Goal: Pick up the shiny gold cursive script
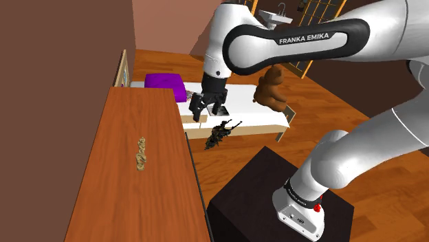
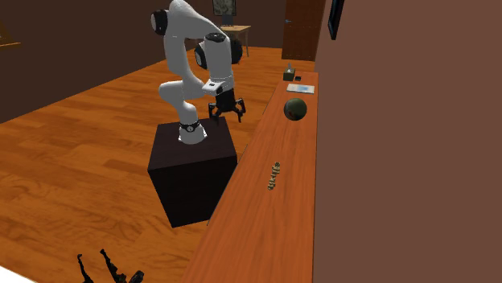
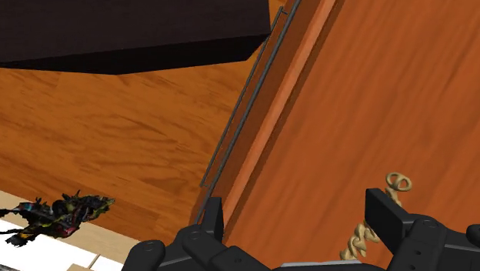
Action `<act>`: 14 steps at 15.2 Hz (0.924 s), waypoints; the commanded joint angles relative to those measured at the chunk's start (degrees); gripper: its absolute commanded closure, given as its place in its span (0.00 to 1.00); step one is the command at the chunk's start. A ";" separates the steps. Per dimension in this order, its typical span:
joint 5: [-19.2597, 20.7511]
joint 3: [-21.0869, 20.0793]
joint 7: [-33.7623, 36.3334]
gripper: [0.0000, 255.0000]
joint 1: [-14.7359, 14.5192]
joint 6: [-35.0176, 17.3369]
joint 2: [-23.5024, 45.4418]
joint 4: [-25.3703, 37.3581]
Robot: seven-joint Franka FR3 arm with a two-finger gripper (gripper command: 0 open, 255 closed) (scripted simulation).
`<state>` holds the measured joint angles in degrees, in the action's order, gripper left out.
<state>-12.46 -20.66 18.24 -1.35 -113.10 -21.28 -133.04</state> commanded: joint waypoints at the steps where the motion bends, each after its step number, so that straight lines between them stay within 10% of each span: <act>1: 0.88 -1.91 3.77 0.00 0.46 -2.15 4.11 2.07; 14: 17.14 -7.37 31.73 0.00 -2.52 -11.63 35.79 21.18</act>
<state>2.98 -28.27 47.63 -3.09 -124.91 11.63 -114.54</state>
